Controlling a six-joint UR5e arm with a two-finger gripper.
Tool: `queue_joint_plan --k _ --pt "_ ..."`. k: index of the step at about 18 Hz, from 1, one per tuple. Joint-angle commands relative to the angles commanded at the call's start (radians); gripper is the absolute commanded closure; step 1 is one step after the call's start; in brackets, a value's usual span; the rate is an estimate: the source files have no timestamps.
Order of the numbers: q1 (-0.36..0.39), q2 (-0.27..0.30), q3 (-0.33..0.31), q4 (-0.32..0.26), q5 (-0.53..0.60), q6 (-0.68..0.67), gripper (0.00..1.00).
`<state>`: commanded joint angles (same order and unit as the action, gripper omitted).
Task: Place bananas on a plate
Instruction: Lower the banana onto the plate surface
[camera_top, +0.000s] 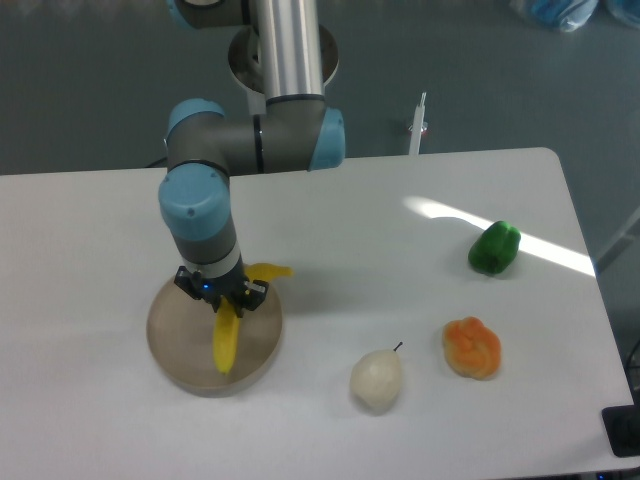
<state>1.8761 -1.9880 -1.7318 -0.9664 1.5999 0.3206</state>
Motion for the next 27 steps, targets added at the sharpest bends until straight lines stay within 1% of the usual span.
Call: queue_joint_plan --k 3,7,11,16,22,25,27 --pt "-0.021 -0.017 -0.008 0.005 0.005 0.003 0.73" --pt "-0.032 -0.02 -0.009 0.005 0.005 0.002 0.73" --pt "-0.034 -0.04 -0.009 0.008 0.006 0.006 0.73" --pt "-0.034 -0.038 -0.009 0.008 0.006 0.005 0.72" --pt "-0.037 -0.052 -0.003 0.008 0.006 0.008 0.72" --pt "-0.037 -0.054 0.005 0.006 0.006 0.006 0.7" --pt "-0.038 -0.058 0.003 0.008 0.006 0.008 0.7"
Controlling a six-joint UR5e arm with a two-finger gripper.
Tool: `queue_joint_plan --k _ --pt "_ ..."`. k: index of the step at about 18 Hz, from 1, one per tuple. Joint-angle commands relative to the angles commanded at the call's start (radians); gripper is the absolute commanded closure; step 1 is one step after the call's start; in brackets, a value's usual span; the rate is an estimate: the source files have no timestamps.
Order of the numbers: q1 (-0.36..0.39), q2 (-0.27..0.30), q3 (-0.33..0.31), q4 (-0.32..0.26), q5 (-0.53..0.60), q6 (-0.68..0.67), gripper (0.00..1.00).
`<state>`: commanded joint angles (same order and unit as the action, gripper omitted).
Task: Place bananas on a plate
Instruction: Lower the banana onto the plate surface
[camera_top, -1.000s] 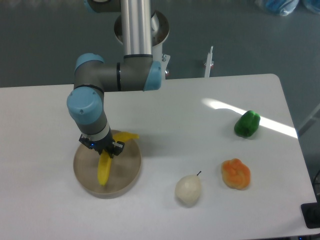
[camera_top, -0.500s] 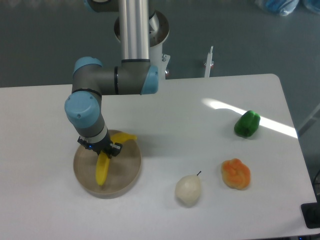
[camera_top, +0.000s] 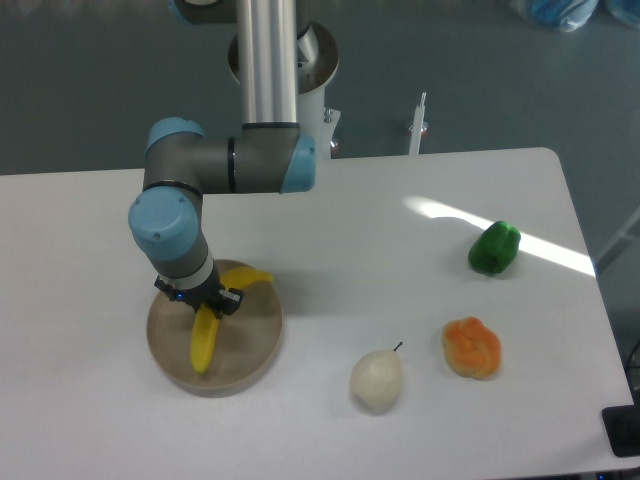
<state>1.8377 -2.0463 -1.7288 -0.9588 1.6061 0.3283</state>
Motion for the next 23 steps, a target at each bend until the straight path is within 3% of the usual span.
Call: queue_joint_plan --k 11,13,14,17,23 --pt "0.0 -0.014 0.003 0.0 0.002 0.002 0.67" --pt "0.002 -0.012 0.005 0.0 0.003 0.002 0.55" --pt "0.002 -0.014 0.005 0.0 0.015 0.002 0.44" --pt "0.002 -0.014 0.008 0.0 0.04 0.008 0.38" --pt "0.005 0.003 0.029 -0.005 0.044 0.012 0.01"
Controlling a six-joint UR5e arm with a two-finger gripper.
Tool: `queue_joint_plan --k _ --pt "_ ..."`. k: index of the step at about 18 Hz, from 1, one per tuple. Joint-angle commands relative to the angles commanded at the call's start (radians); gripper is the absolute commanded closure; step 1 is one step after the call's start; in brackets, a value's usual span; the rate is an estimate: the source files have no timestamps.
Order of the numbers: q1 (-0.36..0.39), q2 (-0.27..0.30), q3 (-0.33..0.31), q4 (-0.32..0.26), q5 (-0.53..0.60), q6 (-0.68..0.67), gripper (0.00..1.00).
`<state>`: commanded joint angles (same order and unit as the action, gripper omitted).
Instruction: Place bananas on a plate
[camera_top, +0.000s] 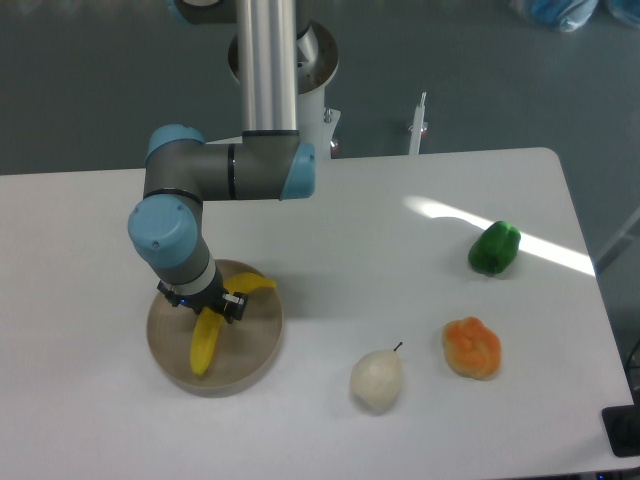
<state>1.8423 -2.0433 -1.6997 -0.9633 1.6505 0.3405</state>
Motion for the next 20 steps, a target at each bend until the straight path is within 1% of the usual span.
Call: queue_joint_plan --k 2,4,6,7,9,10,11,12,13,15,20 --pt "0.003 0.012 0.014 0.0 0.008 0.0 0.0" --pt "0.024 0.032 0.017 -0.003 0.052 0.002 0.0" --pt "0.035 0.037 0.021 0.003 0.075 0.009 0.0" --pt "0.054 0.038 0.026 0.005 0.084 0.021 0.0" --pt "0.092 0.072 0.032 0.003 0.087 0.061 0.0" --pt "0.113 0.078 0.032 0.005 0.086 0.08 0.0" --pt "0.144 0.084 0.034 0.002 0.086 0.115 0.0" --pt "0.173 0.103 0.034 -0.006 0.086 0.148 0.0" --pt "0.192 0.113 0.028 -0.005 0.086 0.172 0.0" --pt "0.231 0.115 0.032 0.005 0.086 0.234 0.0" --pt "0.346 0.115 0.04 0.018 0.086 0.484 0.0"
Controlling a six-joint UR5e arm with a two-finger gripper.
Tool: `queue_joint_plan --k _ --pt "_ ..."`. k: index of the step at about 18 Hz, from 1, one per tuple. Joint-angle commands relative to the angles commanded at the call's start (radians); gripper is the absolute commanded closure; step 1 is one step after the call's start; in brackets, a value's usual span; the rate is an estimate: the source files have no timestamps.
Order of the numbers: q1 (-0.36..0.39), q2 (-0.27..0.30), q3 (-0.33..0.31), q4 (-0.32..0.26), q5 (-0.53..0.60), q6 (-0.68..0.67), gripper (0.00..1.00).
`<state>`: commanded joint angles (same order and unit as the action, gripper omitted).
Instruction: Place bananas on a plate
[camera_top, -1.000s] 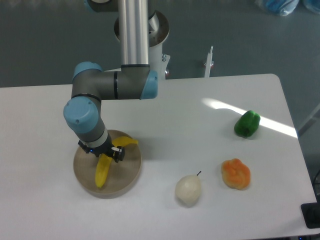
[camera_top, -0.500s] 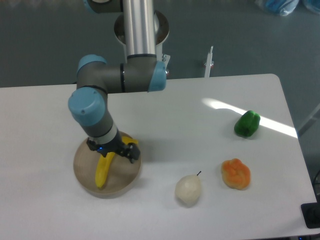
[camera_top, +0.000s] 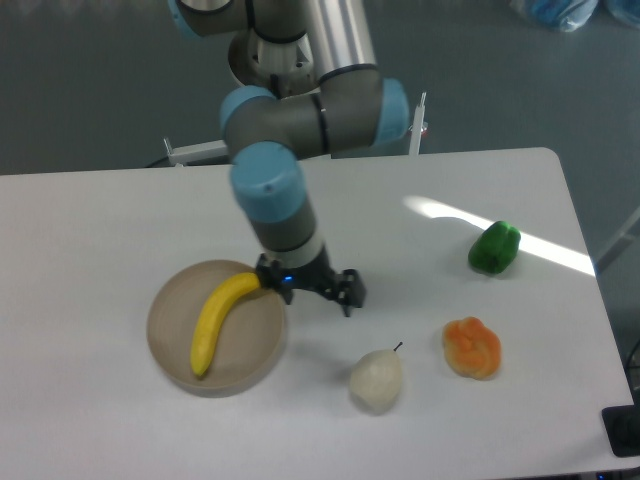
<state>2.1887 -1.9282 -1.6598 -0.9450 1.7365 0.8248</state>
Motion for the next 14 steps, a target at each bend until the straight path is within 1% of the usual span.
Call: queue_joint_plan --k 3,6,8,9,14 --pt "0.066 0.014 0.014 0.003 -0.003 0.127 0.0" --pt "0.091 0.018 0.035 0.003 -0.003 0.275 0.0" --pt "0.108 0.02 0.038 0.005 -0.009 0.339 0.0" --pt "0.111 0.02 0.04 0.005 -0.009 0.358 0.0" --pt "0.111 0.018 0.054 0.005 -0.011 0.358 0.0"
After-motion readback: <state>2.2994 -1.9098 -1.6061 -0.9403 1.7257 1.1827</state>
